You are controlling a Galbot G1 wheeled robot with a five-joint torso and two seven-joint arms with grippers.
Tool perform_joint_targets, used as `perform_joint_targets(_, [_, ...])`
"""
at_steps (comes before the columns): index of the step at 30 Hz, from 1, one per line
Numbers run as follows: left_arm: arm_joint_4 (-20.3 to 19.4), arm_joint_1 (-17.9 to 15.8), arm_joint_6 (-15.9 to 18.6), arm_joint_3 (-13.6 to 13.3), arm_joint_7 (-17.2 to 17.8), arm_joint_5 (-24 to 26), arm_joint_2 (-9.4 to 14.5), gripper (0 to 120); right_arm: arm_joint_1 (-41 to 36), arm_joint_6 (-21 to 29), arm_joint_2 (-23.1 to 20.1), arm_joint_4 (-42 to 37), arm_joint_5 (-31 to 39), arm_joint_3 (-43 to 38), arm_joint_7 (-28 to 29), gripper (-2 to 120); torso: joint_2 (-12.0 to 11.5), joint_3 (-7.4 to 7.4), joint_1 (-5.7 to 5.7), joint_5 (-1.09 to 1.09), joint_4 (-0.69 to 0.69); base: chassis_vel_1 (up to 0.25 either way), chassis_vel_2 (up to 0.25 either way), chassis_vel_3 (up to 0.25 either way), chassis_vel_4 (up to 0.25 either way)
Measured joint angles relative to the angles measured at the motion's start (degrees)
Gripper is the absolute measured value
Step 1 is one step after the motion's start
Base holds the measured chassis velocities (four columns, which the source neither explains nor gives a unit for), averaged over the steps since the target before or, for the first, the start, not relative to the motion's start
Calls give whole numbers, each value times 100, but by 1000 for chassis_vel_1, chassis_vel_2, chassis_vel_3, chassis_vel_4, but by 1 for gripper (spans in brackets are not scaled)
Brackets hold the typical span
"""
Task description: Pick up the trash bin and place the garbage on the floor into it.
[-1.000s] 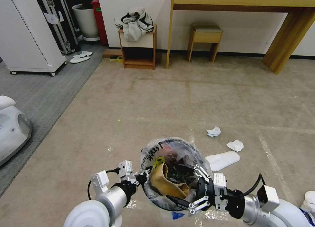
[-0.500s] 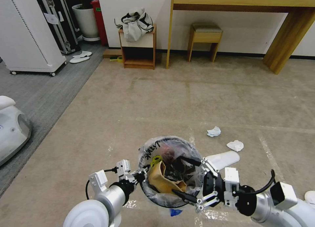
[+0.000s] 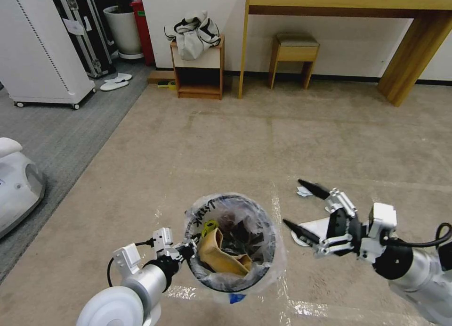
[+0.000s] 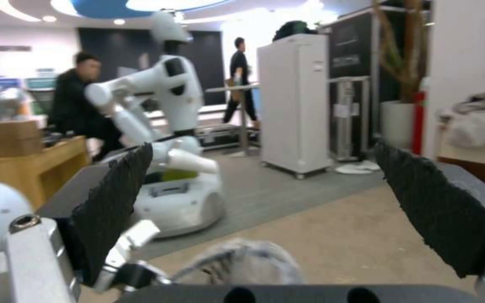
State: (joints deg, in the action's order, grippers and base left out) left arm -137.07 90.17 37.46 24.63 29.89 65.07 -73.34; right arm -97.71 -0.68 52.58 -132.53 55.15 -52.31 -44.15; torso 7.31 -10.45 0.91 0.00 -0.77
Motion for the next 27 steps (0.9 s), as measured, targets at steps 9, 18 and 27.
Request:
perform_joint_targets(9, [79,-59,-23,108,-52,-83,-31,1,-14,-118,563,323,-225,-294,362,100,0,0,0,0,0,0,0,0,0])
perform_joint_targets(18, [166,-140,-53,318,-110,-139,-132,1,32,-435,1341,731,-834,-367,839,100,0,0,0,0,0,0,0,0,0])
perform_joint_targets(27, [250,-190,-90,476,-253,-358,-132,1,53,-790,1948,1310,-1505,-441,921,100,0,0,0,0,-1,0,0,0,0])
